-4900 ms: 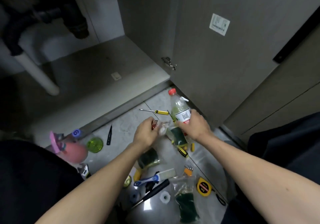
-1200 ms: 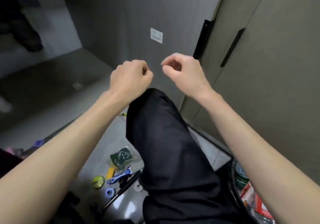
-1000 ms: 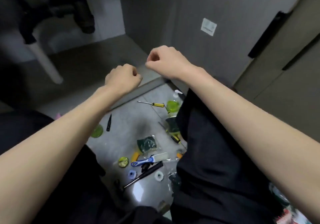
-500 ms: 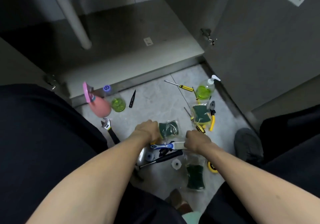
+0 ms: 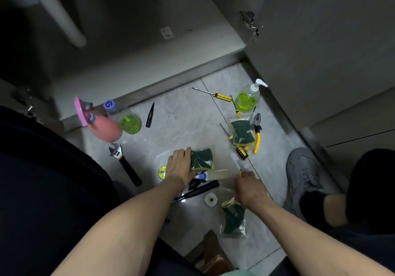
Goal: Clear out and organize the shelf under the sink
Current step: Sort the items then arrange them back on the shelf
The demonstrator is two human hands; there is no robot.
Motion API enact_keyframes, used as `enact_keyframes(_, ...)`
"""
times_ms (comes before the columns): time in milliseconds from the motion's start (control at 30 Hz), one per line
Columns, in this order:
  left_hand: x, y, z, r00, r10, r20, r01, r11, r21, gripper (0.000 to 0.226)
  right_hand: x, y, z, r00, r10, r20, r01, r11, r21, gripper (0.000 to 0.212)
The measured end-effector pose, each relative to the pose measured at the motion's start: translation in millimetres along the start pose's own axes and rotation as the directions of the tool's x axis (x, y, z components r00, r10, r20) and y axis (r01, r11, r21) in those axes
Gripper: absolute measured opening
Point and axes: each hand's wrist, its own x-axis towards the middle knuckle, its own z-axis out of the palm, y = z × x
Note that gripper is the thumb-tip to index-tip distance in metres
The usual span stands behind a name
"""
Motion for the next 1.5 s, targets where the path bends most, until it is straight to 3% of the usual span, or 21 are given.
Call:
enact_keyframes(167,-1,-1,-13,0.987,-0.160,-0.003,0.159,0.981,-0.111,0.065,11,-4,-50,0.969,-0.176,0.176,0.107,0.933,0.344,0.008)
enact_keyframes(333,7,-7,-47,0.925,-0.377,-0.055,0.338,0.879,-0.336,0.087,45,-9,-146,0.975,-0.213,-0.065,0.211,0.784,0.583,0.018)
enact_keyframes(433,20,-12,-68,0.871,-0.490,0.033,0.443,0.756,-0.482,0.086,70,-25,-193,0.954,-0.212,-0.212,0.291,0.823,0.487,0.019)
enact_keyframes(533,35,-19,-81,0.827,-0.561,0.030,0.464,0.651,-0.601,0.088,104,-39,-214,0.934,-0.274,-0.231,0.348,0.847,0.401,0.013)
enact_keyframes(633,58,-30,-85,0.807,-0.591,0.023,0.457,0.598,-0.659,0.097,143,-42,-214,0.937,-0.274,-0.218,0.334,0.888,0.317,0.060)
enact_keyframes(667,66,-34,-85,0.798,-0.602,0.035,0.473,0.588,-0.656,0.100,155,-40,-213,0.938,-0.232,-0.259,0.310,0.895,0.321,0.065)
enact_keyframes(767,84,-46,-81,0.763,-0.643,0.073,0.527,0.551,-0.648,0.092,195,-34,-214,0.916,-0.096,-0.391,0.249,0.898,0.363,0.058)
enact_keyframes(900,98,-58,-71,0.756,-0.647,0.099,0.491,0.461,-0.739,0.096,237,-27,-219,0.928,-0.062,-0.369,0.181,0.937,0.299,0.042)
enact_keyframes(1000,105,-65,-56,0.720,-0.684,0.118,0.523,0.423,-0.740,0.074,250,-23,-209,0.931,-0.083,-0.355,0.147,0.976,0.158,0.031)
enact_keyframes(1133,107,-67,-41,0.658,-0.744,0.114,0.589,0.415,-0.694,0.046,244,-24,-188,0.905,-0.097,-0.415,0.149,0.984,0.095,0.026)
enact_keyframes(1367,97,-57,-24,0.647,-0.708,0.282,0.662,0.340,-0.668,0.045,218,-19,-166,0.953,-0.113,-0.281,0.157,0.978,0.138,0.029)
enact_keyframes(1500,87,-55,-23,0.653,-0.706,0.276,0.668,0.364,-0.649,0.043,197,-18,-146,0.970,-0.092,-0.227,0.136,0.973,0.188,0.029)
